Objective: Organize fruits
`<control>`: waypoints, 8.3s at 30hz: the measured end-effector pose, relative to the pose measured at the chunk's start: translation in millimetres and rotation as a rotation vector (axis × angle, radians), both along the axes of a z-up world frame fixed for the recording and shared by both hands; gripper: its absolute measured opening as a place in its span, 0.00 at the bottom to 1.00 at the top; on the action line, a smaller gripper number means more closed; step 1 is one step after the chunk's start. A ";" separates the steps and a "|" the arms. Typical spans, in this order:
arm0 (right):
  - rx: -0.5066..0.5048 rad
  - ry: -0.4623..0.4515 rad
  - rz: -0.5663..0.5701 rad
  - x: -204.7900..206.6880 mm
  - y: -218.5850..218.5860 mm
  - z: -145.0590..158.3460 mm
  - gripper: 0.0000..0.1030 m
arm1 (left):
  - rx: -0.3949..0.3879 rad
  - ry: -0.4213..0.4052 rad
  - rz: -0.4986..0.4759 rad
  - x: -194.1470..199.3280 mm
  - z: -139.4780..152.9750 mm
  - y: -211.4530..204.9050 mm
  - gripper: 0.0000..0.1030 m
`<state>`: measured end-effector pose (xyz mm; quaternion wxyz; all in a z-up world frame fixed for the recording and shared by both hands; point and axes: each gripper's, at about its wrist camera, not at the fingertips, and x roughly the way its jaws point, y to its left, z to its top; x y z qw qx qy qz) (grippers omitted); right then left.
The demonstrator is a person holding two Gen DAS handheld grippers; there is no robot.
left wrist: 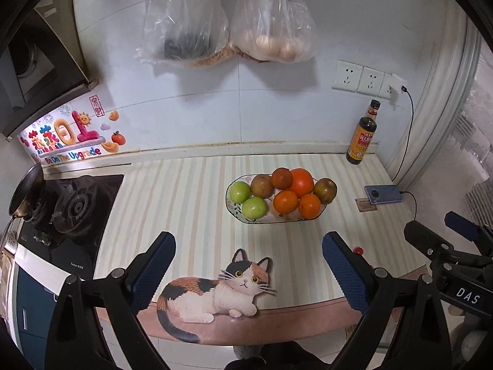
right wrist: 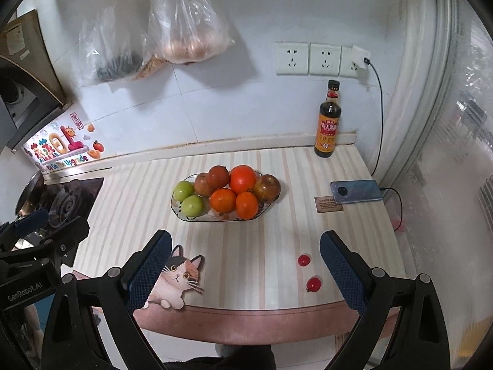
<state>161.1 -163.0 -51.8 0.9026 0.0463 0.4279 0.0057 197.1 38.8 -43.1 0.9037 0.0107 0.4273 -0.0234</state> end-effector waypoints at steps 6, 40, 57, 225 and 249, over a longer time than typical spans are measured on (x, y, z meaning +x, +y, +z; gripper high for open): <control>-0.012 -0.015 0.005 -20.2 7.1 7.3 0.96 | -0.008 -0.026 0.002 -17.2 5.5 4.0 0.95; 0.271 0.389 -0.130 31.7 -173.0 -222.5 0.50 | 0.053 0.347 -0.045 75.0 -160.0 -117.8 1.00; 0.239 0.447 -0.064 54.4 -187.3 -292.3 0.32 | 0.039 0.612 -0.165 124.9 -259.8 -212.7 0.99; -0.001 -0.077 0.084 -61.4 11.3 34.3 0.98 | 0.017 -0.015 0.128 -59.6 15.1 21.4 0.89; -0.079 0.037 0.064 18.4 24.2 -12.5 0.98 | 0.030 0.095 0.133 11.6 -22.9 24.5 0.89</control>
